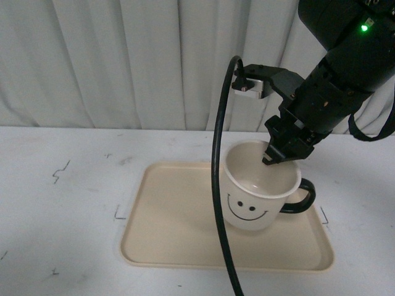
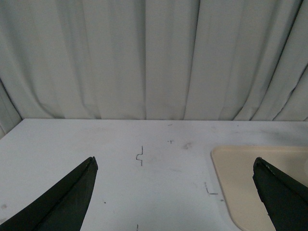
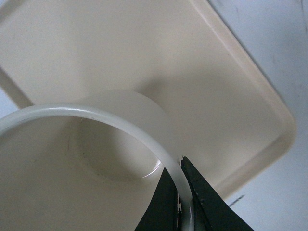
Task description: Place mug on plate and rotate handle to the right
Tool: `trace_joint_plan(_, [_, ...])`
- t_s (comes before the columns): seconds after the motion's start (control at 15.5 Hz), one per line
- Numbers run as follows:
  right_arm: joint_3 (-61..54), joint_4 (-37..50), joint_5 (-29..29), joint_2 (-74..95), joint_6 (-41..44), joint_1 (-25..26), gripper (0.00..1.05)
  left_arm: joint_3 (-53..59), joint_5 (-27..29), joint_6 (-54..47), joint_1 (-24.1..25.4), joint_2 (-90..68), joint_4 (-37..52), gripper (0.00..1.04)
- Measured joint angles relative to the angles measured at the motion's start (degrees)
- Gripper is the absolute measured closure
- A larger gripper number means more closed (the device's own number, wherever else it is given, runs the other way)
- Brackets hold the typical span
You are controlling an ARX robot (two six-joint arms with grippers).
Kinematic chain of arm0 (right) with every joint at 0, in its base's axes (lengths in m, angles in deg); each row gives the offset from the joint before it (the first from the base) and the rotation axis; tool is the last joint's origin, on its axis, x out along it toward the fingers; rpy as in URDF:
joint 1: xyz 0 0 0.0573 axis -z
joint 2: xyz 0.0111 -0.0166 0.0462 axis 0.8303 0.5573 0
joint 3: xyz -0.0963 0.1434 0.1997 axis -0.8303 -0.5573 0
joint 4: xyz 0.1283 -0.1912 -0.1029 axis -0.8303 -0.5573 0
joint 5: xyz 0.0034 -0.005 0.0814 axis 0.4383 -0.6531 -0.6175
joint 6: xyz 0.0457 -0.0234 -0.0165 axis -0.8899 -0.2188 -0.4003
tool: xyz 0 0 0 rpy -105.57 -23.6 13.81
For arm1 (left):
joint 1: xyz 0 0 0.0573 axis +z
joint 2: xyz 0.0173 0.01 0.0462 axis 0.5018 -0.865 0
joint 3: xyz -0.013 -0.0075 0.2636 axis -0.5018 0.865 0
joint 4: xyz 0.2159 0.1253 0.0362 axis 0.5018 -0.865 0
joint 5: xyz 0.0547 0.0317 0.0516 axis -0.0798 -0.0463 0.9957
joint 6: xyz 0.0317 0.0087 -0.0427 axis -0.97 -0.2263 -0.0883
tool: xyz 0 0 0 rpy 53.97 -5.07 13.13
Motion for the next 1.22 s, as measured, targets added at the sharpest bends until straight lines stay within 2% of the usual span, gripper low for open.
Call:
trace_joint_plan(0.13, [4.8,-4.1,-2.3,1.8,15.5,-0.5,1.02,0.0,0.0,0.0,0.0,0.0,0.0,0.07])
trace_joint_plan(0.26, [9.1,-8.0,-2.9,5.5,24.2,-1.8,1.02,0.0,0.0,0.0,0.0,0.0,0.0,0.07])
trace_joint_plan(0.39, [13.7,-11.9,-3.7,10.9,28.2,-3.2,1.02,0.0,0.0,0.0,0.0,0.0,0.0,0.07])
trace_joint_plan(0.77, [25.1,-21.3,0.7,20.2,22.0,-4.3,1.02,0.0,0.0,0.0,0.0,0.0,0.0,0.07])
trace_joint_plan(0.97, [26.4,-21.3,2.9,20.6,19.8,-5.3,1.02,0.0,0.0,0.0,0.0,0.0,0.0,0.07])
trace_joint_plan(1.03, [26.6,-20.9,3.3,20.7,19.6,-5.5,0.95,0.0,0.0,0.0,0.0,0.0,0.0,0.07])
trace_joint_plan(1.22, [25.7,-20.5,3.3,20.9,18.8,-5.7,0.65,0.0,0.0,0.0,0.0,0.0,0.0,0.07])
